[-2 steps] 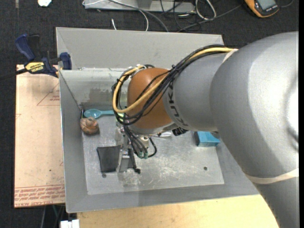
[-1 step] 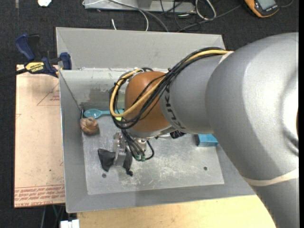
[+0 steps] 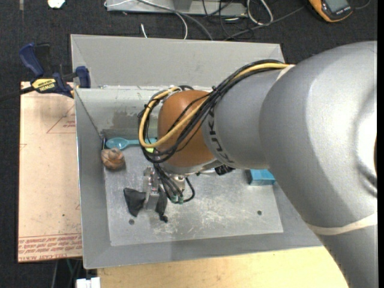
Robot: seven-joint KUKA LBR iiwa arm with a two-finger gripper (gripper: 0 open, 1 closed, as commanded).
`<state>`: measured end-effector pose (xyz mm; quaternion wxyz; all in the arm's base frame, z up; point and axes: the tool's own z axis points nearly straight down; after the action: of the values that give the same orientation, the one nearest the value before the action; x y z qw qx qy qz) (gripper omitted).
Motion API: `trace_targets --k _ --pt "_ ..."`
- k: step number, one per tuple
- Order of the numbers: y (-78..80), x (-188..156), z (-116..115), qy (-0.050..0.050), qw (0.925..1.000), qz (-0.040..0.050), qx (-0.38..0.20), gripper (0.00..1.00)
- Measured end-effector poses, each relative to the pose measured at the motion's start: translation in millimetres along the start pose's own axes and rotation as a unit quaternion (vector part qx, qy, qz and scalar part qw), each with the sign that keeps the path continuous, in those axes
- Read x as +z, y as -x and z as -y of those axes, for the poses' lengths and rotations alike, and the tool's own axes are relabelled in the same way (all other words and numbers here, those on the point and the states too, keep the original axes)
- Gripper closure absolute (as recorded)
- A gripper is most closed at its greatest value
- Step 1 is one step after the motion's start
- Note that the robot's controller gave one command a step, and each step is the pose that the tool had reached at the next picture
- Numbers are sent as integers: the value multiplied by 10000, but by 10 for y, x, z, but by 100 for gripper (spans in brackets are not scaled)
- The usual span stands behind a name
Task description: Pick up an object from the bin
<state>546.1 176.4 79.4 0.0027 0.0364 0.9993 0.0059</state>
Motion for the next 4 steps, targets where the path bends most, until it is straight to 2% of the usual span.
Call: trace_targets --k 1,2,3,4 --pt "-47 -736 -3 -3 10000 -18 35 100" --pt "58 -448 99 1 9885 -15 -1514 100" --pt "81 -1052 101 6 9849 -8 -1732 100" --pt "147 -871 126 3 9820 8 -1890 100"
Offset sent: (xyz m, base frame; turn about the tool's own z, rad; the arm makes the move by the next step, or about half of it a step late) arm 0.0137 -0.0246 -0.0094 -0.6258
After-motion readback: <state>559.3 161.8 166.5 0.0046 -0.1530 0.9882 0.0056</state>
